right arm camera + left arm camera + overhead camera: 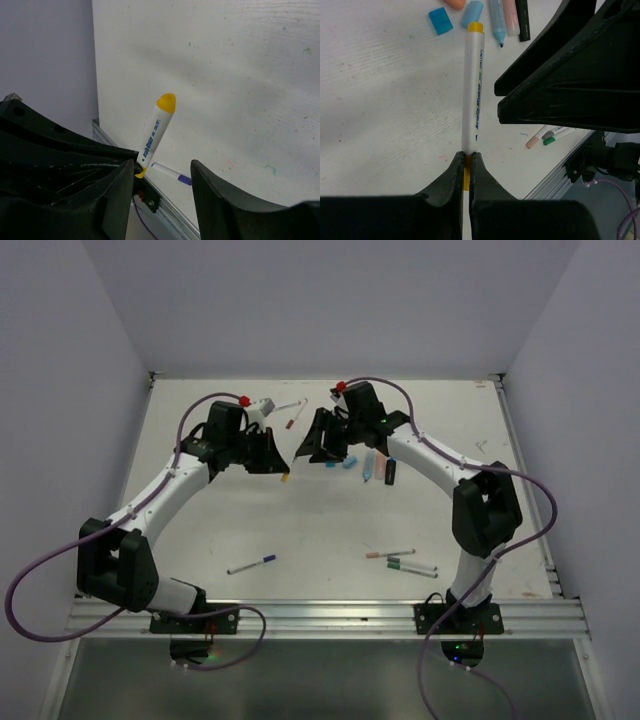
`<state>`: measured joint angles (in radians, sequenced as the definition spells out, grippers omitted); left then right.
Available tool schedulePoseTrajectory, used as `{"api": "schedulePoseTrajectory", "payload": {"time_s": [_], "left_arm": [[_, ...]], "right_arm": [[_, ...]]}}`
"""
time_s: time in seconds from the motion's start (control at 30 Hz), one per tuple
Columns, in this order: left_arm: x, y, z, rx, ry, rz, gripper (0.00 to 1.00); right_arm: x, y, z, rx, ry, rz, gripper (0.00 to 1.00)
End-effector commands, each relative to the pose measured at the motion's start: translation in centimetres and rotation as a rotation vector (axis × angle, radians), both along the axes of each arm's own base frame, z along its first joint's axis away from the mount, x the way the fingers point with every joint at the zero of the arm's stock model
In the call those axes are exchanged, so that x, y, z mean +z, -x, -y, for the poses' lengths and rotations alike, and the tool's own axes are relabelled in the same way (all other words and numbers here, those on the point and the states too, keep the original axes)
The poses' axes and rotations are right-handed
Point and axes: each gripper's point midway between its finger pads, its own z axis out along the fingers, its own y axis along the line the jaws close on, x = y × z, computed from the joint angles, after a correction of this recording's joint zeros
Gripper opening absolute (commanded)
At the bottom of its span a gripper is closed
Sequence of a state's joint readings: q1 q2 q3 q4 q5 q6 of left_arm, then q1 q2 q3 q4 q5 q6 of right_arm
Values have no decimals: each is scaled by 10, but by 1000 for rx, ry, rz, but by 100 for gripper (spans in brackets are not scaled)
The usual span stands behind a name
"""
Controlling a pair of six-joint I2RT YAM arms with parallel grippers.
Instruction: Open the pen caps
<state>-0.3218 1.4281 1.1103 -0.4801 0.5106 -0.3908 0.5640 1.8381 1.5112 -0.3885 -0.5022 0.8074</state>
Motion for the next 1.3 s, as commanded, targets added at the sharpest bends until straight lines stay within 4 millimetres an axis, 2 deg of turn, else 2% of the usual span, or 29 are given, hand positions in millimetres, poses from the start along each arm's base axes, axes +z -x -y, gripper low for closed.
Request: {"api": "schedulePoseTrajectory", "payload": {"time_s": [0.0, 0.23, 0.43, 0.53, 0.57, 0.67, 0.73, 0.77, 0.9, 1.1, 1.27], "left_arm": [[17, 7, 3, -3, 45, 12, 0], [23, 11, 6, -13, 65, 17, 0], [29, 12, 8, -20, 80, 27, 0], [30, 12, 9, -24, 84, 31, 0], [29, 13, 9, -28, 85, 30, 0], [28, 15, 9, -36, 91, 30, 0], [25, 17, 8, -36, 85, 28, 10], [23, 18, 7, -34, 80, 26, 23], [12, 24, 4, -35, 64, 10, 39], [6, 27, 7, -56, 86, -2, 40], [11, 26, 14, -81, 125, 6, 40]], "right_arm": [[24, -9, -15, 10, -67, 49, 53], [24, -15, -25, 15, -95, 53, 52], [17, -14, -33, 15, -116, 24, 38], [14, -13, -36, 20, -134, 16, 14], [16, -11, -37, 26, -139, 18, 0], [21, -11, -38, 33, -152, 29, 0], [25, -9, -37, 35, -150, 34, 0], [26, -8, -37, 37, -148, 30, 0], [30, -2, -33, 36, -149, 38, 0], [35, -1, -33, 28, -176, 33, 0], [39, -3, -36, 17, -196, 28, 0]]}}
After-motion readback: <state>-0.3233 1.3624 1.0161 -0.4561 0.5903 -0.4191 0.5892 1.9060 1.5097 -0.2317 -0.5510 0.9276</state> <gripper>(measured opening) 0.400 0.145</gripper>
